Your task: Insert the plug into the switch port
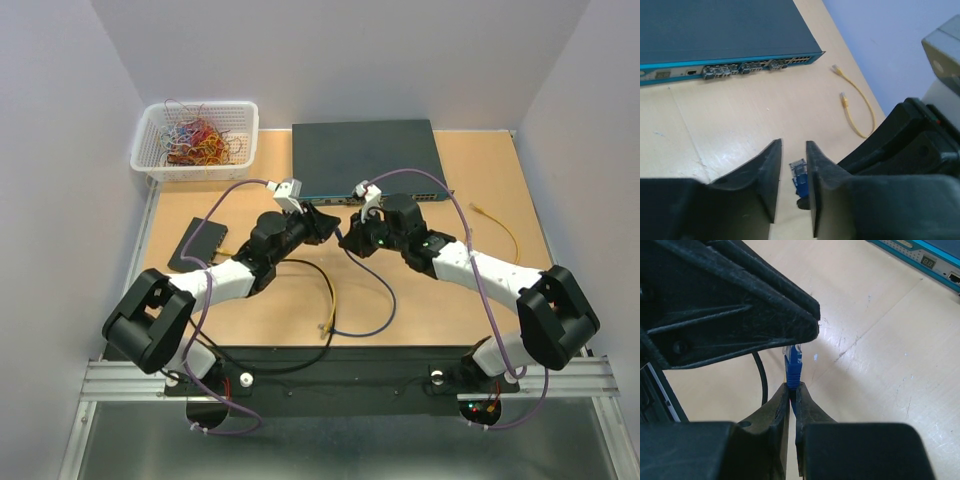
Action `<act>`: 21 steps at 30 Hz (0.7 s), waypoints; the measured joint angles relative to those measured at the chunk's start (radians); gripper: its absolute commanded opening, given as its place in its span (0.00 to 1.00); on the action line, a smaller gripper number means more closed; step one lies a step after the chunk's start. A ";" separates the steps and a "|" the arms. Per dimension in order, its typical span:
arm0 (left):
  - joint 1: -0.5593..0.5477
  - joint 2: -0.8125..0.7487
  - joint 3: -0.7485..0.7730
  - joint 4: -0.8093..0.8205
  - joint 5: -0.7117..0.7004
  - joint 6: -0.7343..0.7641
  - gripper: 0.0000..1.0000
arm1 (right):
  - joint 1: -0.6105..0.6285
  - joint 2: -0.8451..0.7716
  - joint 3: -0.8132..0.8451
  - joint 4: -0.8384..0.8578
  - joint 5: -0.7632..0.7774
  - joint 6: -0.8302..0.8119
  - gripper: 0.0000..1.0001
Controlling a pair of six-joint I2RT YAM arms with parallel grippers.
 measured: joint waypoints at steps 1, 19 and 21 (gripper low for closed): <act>-0.001 0.002 0.003 -0.002 -0.003 -0.004 0.13 | 0.000 0.000 0.000 0.000 0.000 0.000 0.00; -0.009 0.023 0.038 -0.031 -0.016 0.012 0.38 | 0.003 -0.007 0.000 -0.016 0.006 0.011 0.00; -0.009 0.023 0.040 -0.039 -0.017 0.016 0.38 | 0.005 -0.007 0.000 -0.019 0.009 0.012 0.00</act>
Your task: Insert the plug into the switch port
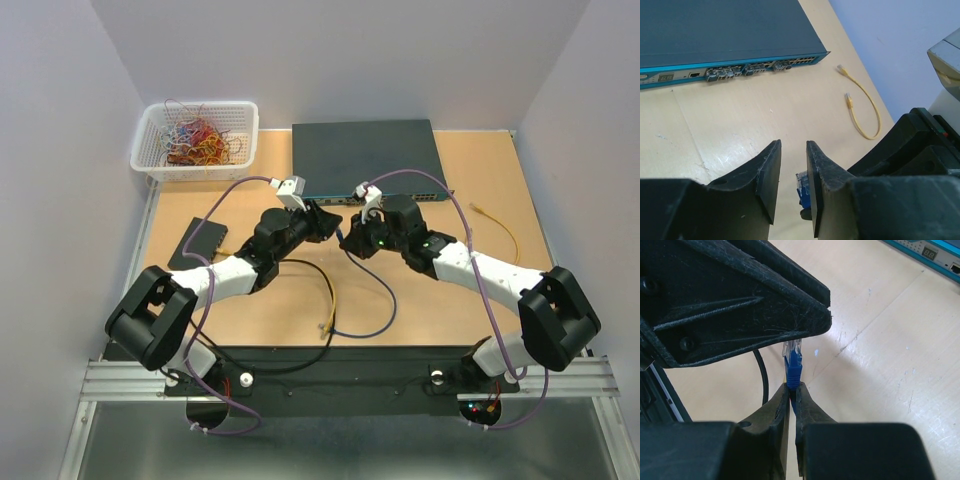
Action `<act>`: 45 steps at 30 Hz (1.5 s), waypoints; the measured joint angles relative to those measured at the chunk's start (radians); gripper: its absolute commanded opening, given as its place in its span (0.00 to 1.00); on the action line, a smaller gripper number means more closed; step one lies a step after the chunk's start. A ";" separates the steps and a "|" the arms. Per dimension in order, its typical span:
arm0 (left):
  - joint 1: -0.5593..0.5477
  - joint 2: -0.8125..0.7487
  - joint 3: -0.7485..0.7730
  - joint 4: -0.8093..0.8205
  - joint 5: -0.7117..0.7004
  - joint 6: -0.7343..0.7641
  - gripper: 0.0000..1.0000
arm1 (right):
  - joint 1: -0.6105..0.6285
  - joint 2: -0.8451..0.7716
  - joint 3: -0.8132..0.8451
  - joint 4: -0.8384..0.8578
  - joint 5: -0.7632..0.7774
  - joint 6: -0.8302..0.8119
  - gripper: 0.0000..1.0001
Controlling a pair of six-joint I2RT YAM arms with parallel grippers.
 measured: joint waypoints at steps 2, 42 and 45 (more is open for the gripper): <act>0.000 0.000 0.000 -0.005 -0.001 0.004 0.38 | 0.002 0.000 0.000 -0.002 0.002 0.002 0.01; -0.019 -0.045 -0.026 0.043 0.058 0.046 0.00 | 0.003 -0.024 0.039 0.019 0.033 0.064 0.60; 0.014 -0.051 -0.056 0.138 0.175 0.051 0.00 | -0.032 -0.091 0.039 0.014 -0.100 0.066 0.72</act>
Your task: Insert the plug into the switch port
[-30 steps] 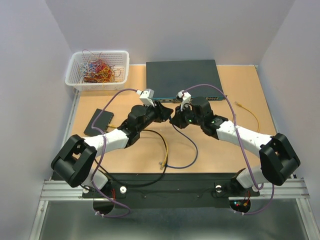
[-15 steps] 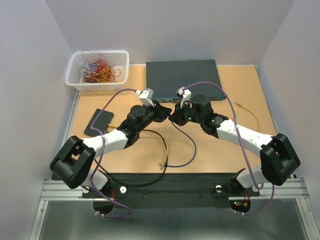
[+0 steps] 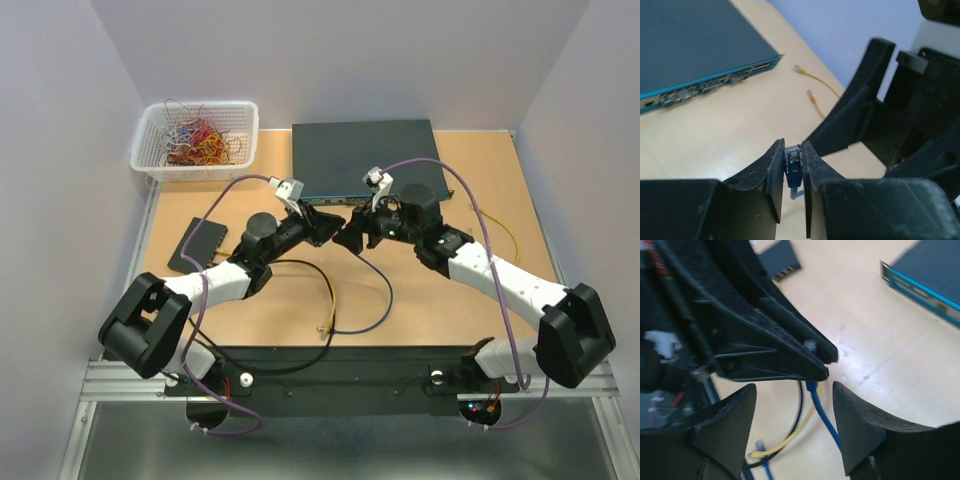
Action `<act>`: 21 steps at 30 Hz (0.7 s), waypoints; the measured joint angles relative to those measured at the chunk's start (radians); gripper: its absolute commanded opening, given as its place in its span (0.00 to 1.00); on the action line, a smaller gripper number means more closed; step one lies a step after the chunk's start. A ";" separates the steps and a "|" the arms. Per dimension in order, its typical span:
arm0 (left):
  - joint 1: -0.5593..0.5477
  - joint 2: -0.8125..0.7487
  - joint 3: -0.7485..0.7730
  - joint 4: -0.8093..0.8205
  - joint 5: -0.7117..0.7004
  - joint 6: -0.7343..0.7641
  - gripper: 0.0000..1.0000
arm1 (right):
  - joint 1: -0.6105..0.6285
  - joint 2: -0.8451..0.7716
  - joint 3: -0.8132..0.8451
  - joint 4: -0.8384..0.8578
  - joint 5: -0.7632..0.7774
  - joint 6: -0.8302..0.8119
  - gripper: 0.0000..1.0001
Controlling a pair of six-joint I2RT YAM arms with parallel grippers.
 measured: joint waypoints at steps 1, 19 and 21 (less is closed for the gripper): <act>0.018 0.000 -0.008 0.048 0.056 0.000 0.00 | -0.010 -0.014 0.000 0.003 -0.032 -0.002 0.73; 0.123 0.051 -0.052 0.338 0.594 -0.447 0.00 | -0.105 -0.087 0.029 0.042 -0.547 0.004 0.48; 0.123 0.039 -0.052 0.337 0.597 -0.463 0.00 | -0.105 -0.084 0.029 0.042 -0.555 0.007 0.47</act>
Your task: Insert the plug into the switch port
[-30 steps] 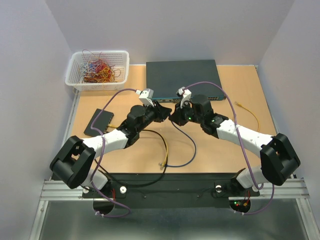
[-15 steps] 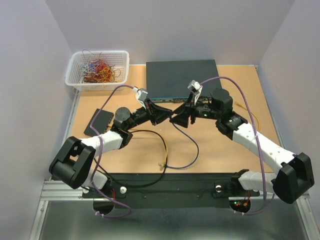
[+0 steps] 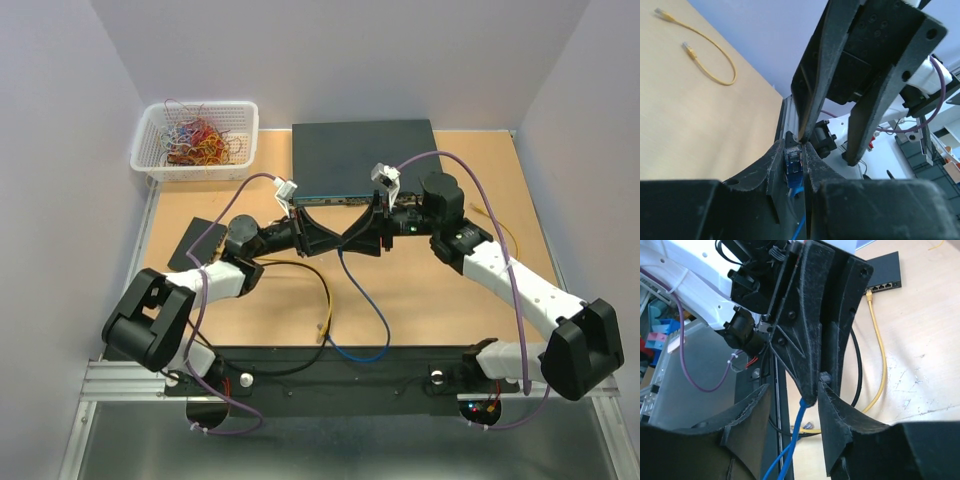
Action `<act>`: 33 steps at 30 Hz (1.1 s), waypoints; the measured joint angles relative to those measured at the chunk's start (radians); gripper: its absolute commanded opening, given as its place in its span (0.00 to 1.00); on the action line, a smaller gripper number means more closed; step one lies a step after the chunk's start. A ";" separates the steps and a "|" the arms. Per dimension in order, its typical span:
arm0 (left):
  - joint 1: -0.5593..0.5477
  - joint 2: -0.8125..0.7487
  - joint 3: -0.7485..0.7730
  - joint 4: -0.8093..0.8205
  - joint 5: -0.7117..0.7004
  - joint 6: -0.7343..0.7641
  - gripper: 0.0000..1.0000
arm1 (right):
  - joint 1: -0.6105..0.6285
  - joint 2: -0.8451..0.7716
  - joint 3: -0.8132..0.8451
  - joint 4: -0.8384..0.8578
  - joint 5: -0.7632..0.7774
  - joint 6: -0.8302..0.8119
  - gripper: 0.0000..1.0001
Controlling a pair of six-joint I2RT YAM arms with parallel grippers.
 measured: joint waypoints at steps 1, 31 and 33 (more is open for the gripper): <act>0.000 -0.006 0.000 0.000 0.001 -0.004 0.00 | 0.000 0.000 0.000 0.000 -0.003 0.000 0.46; -0.004 -0.224 -0.037 0.012 -0.041 -0.014 0.00 | -0.005 0.107 -0.047 0.155 -0.068 0.156 0.39; -0.005 -0.224 -0.037 0.013 -0.041 -0.012 0.00 | -0.005 0.107 -0.048 0.189 -0.076 0.185 0.39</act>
